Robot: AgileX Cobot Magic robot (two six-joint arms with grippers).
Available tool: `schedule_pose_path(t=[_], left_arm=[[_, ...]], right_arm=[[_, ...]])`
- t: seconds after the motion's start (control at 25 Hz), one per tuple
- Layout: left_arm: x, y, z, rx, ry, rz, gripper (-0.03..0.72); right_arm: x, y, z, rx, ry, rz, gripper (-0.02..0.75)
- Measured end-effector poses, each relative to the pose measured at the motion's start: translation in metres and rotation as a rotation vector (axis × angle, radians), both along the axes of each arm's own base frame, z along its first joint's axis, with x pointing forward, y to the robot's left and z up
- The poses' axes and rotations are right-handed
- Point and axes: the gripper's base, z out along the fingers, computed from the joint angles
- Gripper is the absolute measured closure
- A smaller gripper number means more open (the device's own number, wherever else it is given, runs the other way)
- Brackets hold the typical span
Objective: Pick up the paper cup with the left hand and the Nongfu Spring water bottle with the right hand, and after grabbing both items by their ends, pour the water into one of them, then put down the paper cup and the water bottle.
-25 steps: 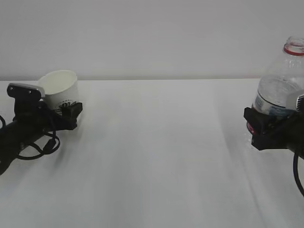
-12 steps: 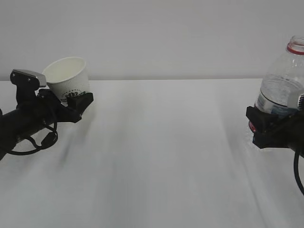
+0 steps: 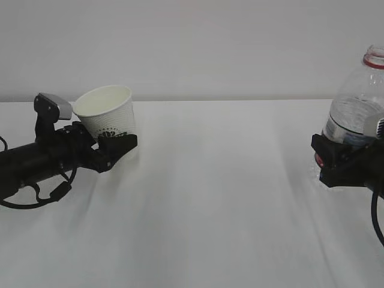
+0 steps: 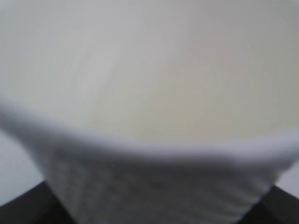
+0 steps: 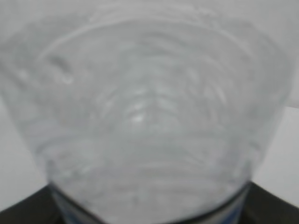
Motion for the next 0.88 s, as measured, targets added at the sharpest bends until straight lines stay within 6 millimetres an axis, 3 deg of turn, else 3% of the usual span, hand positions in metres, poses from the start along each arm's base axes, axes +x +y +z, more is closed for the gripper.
schedule_pose_path(t=[0.24,0.6,0.88], left_arm=[[-0.007,-0.010,-0.001,0.013,0.010,-0.092,0.143],[-0.028,-0.055,-0.001,0.021,0.007,-0.256,0.143],[-0.040,-0.078,-0.001,0.020,0.007,-0.326,0.143]], right_arm=[[0.000,0.000,0.000,0.000,0.000,-0.002,0.296],[0.000,0.000,0.000,0.000,0.000,-0.002,0.296],[0.000,0.000,0.000,0.000,0.000,-0.002,0.296]])
